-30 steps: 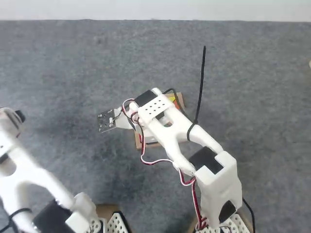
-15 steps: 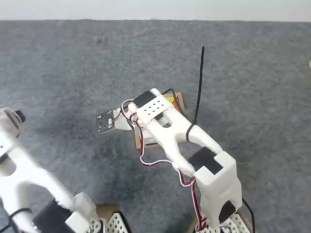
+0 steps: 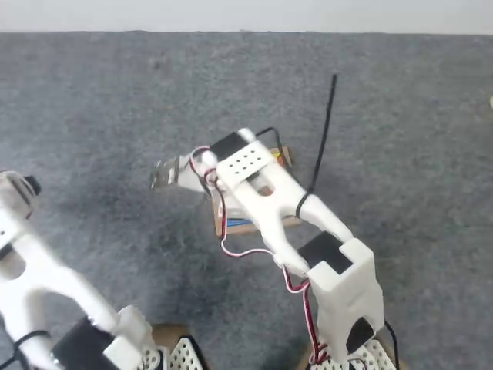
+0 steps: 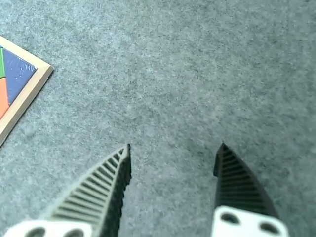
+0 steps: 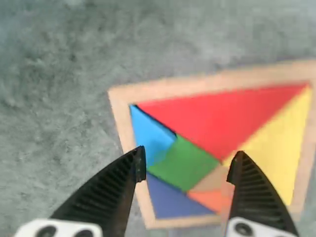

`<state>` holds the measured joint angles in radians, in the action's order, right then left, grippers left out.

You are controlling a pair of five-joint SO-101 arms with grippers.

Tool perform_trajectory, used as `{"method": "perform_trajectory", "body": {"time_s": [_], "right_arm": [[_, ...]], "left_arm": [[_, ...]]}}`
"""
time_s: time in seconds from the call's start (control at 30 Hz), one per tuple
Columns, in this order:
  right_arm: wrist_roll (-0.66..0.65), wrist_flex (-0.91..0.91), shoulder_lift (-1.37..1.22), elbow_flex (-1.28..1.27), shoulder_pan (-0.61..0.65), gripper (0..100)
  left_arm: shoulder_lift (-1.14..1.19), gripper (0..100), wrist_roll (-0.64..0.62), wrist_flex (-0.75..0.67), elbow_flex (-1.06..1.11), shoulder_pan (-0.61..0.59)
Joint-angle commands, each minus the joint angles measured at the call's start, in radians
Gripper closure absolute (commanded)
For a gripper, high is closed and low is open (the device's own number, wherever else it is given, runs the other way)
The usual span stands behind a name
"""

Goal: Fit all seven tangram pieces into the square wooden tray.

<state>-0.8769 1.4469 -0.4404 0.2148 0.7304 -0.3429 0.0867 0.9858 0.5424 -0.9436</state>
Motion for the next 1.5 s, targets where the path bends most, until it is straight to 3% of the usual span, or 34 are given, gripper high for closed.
{"method": "perform_trajectory", "body": {"time_s": [0.0,0.13,0.27,0.47,0.6,0.77,0.93,1.07,1.23,1.47], "right_arm": [[0.103,0.067,0.111,0.081,-0.054,71.8],[0.213,0.073,0.219,0.081,-0.15,77.9],[0.35,0.099,0.38,0.041,-0.329,81.7],[0.402,-0.028,0.71,-0.302,-0.556,81.8],[0.394,-0.193,0.894,-0.629,-0.53,81.8],[0.417,-0.229,0.834,-0.769,-0.4,81.8],[0.6,-0.234,0.803,-0.793,-0.611,82.0],[0.591,-0.332,0.862,-0.937,-0.737,81.9],[0.551,-0.464,0.911,-1.117,-0.753,81.9],[0.551,-0.479,0.912,-1.126,-0.753,82.0]], "left_arm": [[-0.041,73,-0.008,0.063,-0.081,0.014],[-0.051,73,-0.003,0.181,-0.154,0.11],[-0.052,73,-0.002,0.31,-0.226,0.239],[-0.055,73,-0.012,0.376,-0.226,0.46],[-0.101,73,-0.046,0.359,-0.199,0.598],[-0.104,73,0.008,0.334,-0.124,0.715],[-0.032,73,0.189,0.207,0.047,0.942],[0.043,73,0.249,0.08,0.11,0.996],[0.137,73,0.25,0.018,0.11,1.071],[0.227,73,0.227,-0.023,0.116,1.171]]}}
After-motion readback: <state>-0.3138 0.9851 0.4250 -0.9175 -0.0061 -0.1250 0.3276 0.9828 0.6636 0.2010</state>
